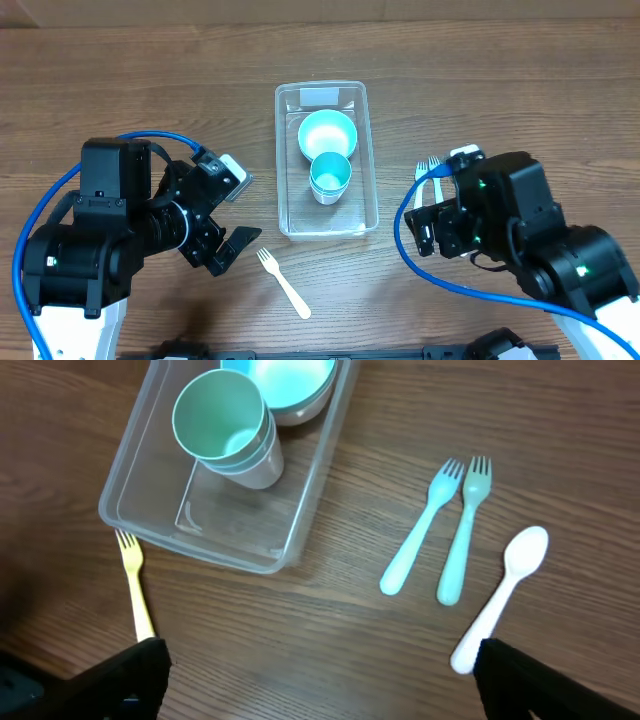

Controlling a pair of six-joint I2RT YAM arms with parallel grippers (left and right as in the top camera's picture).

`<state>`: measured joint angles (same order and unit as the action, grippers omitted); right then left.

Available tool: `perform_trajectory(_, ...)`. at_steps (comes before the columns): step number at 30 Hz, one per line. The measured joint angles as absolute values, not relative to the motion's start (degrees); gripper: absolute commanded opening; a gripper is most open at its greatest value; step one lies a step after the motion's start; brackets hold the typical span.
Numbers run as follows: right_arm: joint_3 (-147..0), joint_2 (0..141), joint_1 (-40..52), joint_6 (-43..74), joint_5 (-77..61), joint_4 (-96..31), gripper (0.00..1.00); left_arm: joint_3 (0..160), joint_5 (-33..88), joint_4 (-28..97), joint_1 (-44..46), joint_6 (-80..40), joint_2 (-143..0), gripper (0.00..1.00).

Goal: Pack container

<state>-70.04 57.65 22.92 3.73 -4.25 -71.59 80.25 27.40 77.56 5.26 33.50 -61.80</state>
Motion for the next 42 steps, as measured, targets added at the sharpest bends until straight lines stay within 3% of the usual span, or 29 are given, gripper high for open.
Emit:
perform_trajectory(5,-70.0,59.0,22.5,4.3,-4.3,-71.6,1.00,80.2,28.1,78.7,5.3,30.0,-61.8,1.00)
perform_trajectory(10,-69.9,60.4,22.5,4.3,-4.3,-71.2,1.00,75.9,19.0,84.0,8.4,7.4,-61.3,1.00)
perform_trajectory(17,-69.7,60.6,22.5,4.3,-4.3,-70.1,1.00,52.3,6.7,71.5,26.2,-24.9,-44.4,1.00)
perform_trajectory(23,-69.7,60.6,22.5,4.4,-4.3,-70.3,1.00,48.8,-0.8,67.8,36.0,-45.7,-63.5,1.00)
perform_trajectory(28,-69.6,60.6,22.5,4.5,-4.3,-70.2,1.00,48.4,-0.8,56.9,40.7,-48.0,-75.9,1.00)
perform_trajectory(42,-69.6,60.6,22.5,4.5,-4.3,-68.8,1.00,46.6,0.8,57.3,42.0,-43.8,-77.1,0.99)
